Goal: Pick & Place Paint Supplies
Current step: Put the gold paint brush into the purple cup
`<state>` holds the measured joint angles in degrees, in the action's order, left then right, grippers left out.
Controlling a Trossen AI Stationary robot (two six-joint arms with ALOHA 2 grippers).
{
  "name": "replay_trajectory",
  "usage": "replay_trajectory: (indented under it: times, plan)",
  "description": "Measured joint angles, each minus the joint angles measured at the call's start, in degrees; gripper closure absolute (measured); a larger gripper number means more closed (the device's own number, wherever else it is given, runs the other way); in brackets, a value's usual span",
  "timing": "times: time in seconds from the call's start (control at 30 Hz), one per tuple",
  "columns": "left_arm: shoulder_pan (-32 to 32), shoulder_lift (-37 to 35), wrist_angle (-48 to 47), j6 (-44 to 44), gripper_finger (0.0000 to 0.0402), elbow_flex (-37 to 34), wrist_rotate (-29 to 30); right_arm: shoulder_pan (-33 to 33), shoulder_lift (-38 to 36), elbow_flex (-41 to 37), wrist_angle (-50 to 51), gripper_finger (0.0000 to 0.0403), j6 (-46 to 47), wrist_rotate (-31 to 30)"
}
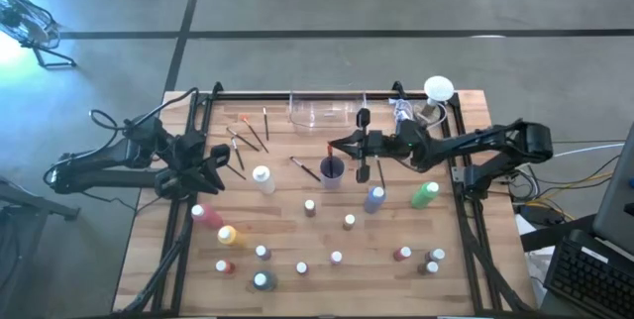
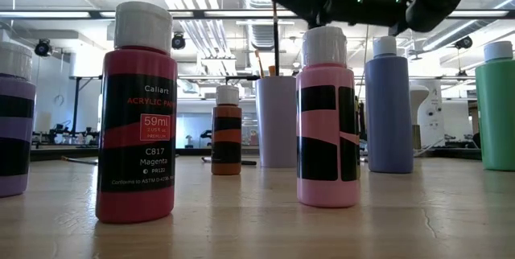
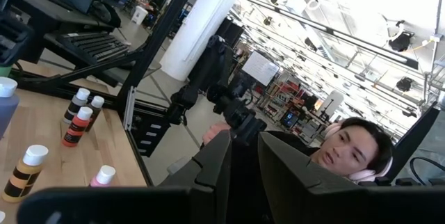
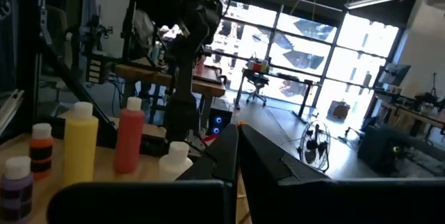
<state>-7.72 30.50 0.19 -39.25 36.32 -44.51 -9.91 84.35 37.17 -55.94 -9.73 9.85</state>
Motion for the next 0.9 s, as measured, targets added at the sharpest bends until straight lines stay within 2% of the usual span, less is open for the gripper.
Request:
replay_trajectory:
  times: [0.9]
  plan:
    - [0.00,0.01,0.00,0.00,0.0321,0.00,0.02,-0.16,9.45,-1.31,0.40,0.0394,3.69,-0.98]
